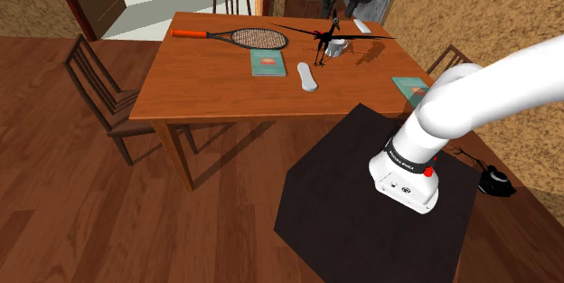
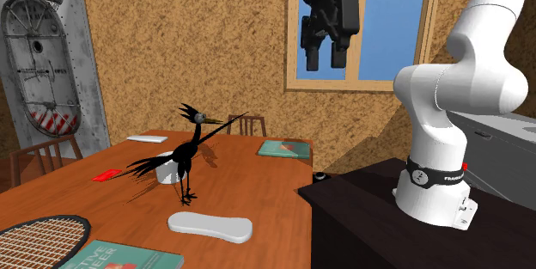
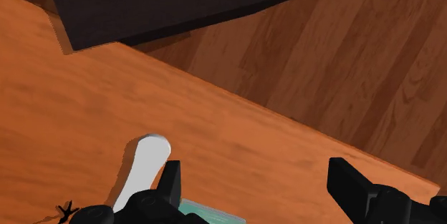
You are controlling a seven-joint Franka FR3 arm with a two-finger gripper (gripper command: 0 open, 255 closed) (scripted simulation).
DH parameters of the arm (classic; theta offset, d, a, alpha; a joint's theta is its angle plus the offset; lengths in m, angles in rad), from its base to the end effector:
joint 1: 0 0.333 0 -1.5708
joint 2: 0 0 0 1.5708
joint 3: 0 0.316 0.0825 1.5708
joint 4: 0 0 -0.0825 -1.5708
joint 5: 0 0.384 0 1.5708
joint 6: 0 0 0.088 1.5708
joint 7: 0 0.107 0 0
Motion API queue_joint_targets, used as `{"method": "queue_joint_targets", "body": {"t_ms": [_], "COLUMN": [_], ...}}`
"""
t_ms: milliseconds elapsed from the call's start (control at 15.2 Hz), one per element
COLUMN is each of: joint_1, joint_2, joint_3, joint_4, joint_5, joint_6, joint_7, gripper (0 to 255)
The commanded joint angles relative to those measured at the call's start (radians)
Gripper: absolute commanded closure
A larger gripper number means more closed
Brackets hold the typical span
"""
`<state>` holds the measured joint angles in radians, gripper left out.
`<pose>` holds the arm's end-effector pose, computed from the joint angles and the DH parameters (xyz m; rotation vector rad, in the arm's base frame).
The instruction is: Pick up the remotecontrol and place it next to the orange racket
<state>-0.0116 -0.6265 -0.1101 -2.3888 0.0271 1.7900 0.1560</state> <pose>0.3628 -0.0478 0.5394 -3.0234 0.4003 -0.0338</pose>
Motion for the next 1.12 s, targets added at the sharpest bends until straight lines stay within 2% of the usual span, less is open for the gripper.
{"method": "queue_joint_targets", "body": {"t_ms": [0, 528, 1056], "joint_1": [-0.007, -0.039, -0.063], "joint_2": [0.051, 0.284, 0.563], "joint_3": [-0.007, -0.054, -0.103], "joint_4": [-0.019, -0.039, 0.02], "joint_5": [-0.003, -0.01, 0.025], "joint_6": [0.07, 0.314, 0.522], "joint_7": [0.005, 0.003, -0.019], "gripper": [0, 0, 0]}}
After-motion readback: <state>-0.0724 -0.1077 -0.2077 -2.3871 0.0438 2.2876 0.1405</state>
